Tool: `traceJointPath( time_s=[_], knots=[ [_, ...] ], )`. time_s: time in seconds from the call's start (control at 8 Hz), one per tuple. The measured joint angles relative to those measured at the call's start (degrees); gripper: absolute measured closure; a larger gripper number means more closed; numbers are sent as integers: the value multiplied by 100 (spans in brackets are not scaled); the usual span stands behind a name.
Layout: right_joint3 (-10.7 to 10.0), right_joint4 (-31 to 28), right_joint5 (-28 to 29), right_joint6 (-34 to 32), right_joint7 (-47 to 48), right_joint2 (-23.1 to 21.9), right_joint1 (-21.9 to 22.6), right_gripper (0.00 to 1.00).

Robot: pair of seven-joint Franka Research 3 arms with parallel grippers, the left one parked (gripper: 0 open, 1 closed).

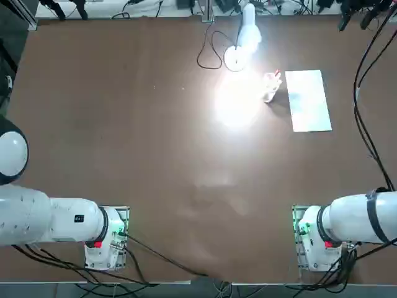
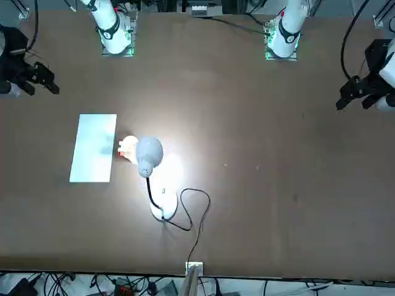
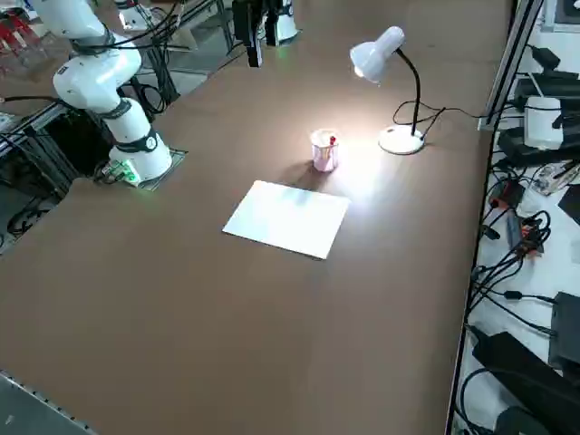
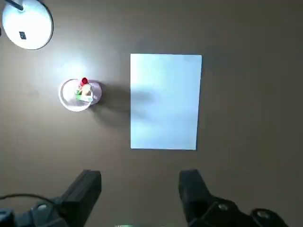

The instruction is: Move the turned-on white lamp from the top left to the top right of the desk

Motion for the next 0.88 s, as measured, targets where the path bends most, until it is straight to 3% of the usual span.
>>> traceJointPath(
  time_s=[0.5,0.88],
  knots=[
    [3,14,0,11,-1,25,-1,0],
    [27,276,0,78,-1,305,11,0]
  ],
)
